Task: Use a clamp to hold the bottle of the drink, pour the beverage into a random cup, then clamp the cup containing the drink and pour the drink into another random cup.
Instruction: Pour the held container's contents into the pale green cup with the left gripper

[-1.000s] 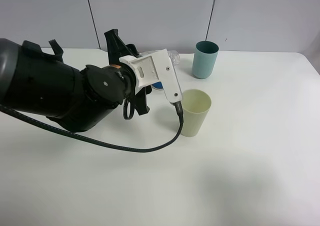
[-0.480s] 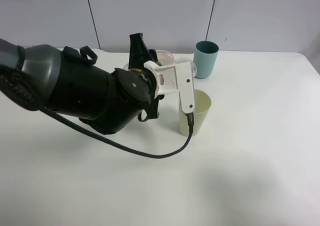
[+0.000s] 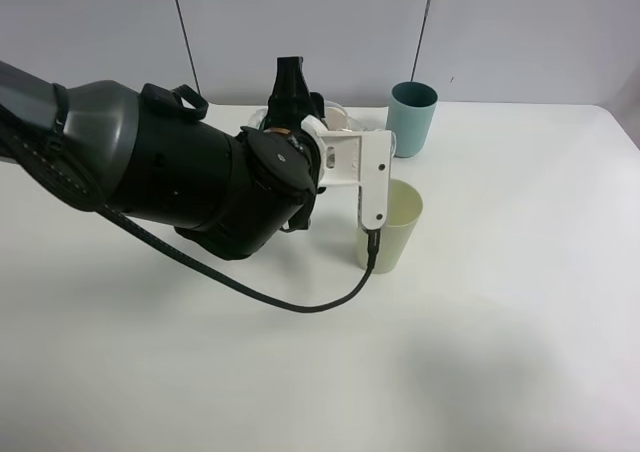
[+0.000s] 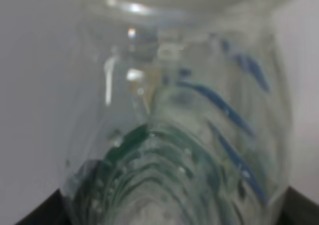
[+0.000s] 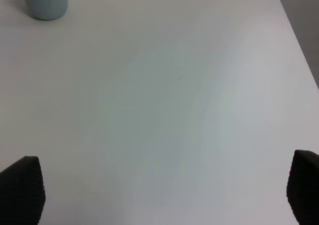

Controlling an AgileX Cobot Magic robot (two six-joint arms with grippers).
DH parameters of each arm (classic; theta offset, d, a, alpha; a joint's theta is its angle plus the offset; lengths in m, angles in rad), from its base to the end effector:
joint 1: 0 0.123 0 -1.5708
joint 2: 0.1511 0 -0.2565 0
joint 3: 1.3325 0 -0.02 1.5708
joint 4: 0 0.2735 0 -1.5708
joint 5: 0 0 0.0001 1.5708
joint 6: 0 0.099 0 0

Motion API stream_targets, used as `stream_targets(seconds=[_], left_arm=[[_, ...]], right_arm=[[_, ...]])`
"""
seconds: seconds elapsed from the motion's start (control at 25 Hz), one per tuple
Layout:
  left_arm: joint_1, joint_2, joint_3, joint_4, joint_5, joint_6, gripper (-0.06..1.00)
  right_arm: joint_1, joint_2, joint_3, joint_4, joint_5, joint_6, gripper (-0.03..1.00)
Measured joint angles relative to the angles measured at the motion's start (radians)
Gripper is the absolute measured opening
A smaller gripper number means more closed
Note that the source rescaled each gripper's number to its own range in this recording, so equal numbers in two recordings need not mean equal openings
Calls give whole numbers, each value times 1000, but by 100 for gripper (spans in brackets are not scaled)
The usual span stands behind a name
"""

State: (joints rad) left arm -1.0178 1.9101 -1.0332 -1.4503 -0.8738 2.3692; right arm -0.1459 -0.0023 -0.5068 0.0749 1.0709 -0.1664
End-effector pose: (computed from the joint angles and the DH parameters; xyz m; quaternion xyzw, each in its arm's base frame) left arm 0.2631 -0.2828 0.1304 0.5838 0.5956 0.3686 0.4107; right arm 0.0497 -0.0007 0.2860 -0.0105 0.8529 -0.0440 0.5202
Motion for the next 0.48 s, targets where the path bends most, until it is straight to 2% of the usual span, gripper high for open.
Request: stream_targets(seconds=[0.48], left_arm=[[0, 0, 0, -2, -40, 70, 6]], right_arm=[[0, 0, 0, 0, 0, 0, 100]])
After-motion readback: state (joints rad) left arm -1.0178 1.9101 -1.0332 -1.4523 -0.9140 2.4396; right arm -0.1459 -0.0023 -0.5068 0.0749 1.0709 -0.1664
